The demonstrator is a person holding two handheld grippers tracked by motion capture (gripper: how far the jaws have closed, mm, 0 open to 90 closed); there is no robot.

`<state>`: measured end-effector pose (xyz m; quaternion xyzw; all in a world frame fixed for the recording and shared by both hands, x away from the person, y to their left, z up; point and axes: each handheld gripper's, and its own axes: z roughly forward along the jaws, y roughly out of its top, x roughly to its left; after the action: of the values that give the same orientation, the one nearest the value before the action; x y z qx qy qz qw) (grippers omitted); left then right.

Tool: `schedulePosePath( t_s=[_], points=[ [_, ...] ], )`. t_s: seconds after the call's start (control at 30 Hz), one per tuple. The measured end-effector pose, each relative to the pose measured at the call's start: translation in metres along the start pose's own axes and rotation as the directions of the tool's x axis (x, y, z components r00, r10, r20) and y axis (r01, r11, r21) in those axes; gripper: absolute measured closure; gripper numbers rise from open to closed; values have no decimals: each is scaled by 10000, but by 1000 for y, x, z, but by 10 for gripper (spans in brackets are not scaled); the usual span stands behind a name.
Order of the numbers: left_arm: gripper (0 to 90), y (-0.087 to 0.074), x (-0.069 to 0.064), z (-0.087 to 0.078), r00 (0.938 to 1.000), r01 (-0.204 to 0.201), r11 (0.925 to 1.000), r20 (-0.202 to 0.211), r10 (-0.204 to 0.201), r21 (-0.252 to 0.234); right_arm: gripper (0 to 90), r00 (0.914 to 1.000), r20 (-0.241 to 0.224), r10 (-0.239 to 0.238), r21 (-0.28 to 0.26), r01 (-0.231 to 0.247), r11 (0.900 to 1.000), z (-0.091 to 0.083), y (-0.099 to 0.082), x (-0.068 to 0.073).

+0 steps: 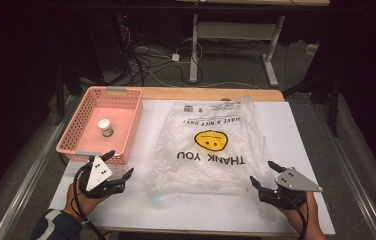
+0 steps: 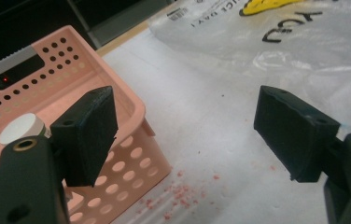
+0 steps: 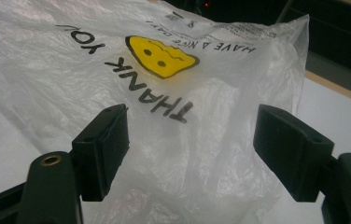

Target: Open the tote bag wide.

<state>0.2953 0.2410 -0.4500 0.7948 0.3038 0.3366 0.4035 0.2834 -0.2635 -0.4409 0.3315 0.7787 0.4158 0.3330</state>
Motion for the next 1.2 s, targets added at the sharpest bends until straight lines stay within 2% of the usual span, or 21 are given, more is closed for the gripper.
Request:
schedulePosePath(
  t_s=[0.27,0.43,0.53,0.57,0.6,0.63,0.67,0.7,0.73,0.77,0.8,0.83,0.87,0.9,0.93,0.97,1.0,1.07,1.1,1.17,1.2],
  points=[
    [211,1,-4,-3,9998,-177,9998,83,176,92,308,10000,-43,-90,25,90,10000,4,1,-2],
    [211,-3,-2,-5,10000,-4,9999,87,3,173,329,9992,130,-386,297,382,9988,16,8,-18],
    [211,-2,-2,-3,9999,15,9998,146,-18,203,358,9996,247,-169,332,161,9993,27,18,-41],
    [211,-2,-2,-2,9999,-47,9996,167,43,265,376,9994,334,82,301,-92,9995,38,28,-60],
    [211,-2,-2,-1,9997,-71,9995,218,65,293,376,9994,334,82,301,-92,9995,38,28,-60],
    [211,-2,-2,0,9997,-18,9997,253,12,239,376,9984,285,486,516,-500,9974,55,40,-79],
    [211,-1,-1,0,9997,38,9997,257,-43,221,376,9984,285,486,516,-500,9974,55,40,-79],
    [211,-1,-1,1,9995,65,9997,299,-72,220,381,9976,504,469,794,-508,9955,76,52,-95],
    [211,-2,-1,2,9993,87,9997,348,-94,208,381,9976,504,469,794,-508,9955,76,52,-95],
    [211,-2,-1,4,9992,54,9996,384,-64,265,392,9975,517,492,1180,-550,9915,99,64,-110],
    [211,-3,-1,5,9991,29,9995,431,-42,304,394,9969,447,653,1327,-707,9886,111,68,-118],
    [211,-4,-1,6,9986,115,9992,520,-135,381,394,9969,447,653,1327,-707,9886,111,68,-118],
    [211,-4,-2,8,9982,107,9990,580,-133,442,397,9944,561,897,1646,-978,9815,134,75,-132],
    [211,-5,-2,9,9980,96,9987,617,-126,496,405,9928,655,998,1816,-1102,9772,145,77,-139],
    [211,-6,-2,10,9976,85,9987,677,-119,503,405,9928,655,998,1816,-1102,9772,145,77,-139],
    [211,-6,-3,10,9972,44,9985,740,-84,552,405,9908,795,1094,2052,-1236,9709,157,78,-144],
    [211,-7,-3,10,9969,17,9983,783,-63,589,411,9866,829,1404,2523,-1571,9548,178,76,-154],
    [211,-7,-5,10,9968,-52,9980,801,2,628,419,9860,951,1371,2940,-1594,9424,196,75,-159],
    [211,-7,-6,10,9966,-35,9979,828,-18,646,419,9860,951,1371,2940,-1594,9424,196,75,-159],
    [211,-8,-8,10,9962,-116,9971,875,50,752,482,9779,783,1937,3150,-2086,9259,214,71,-163],
    [211,-8,-9,10,9961,-158,9969,879,89,773,557,9747,661,2134,3247,-2233,9191,218,69,-164]
  ],
)
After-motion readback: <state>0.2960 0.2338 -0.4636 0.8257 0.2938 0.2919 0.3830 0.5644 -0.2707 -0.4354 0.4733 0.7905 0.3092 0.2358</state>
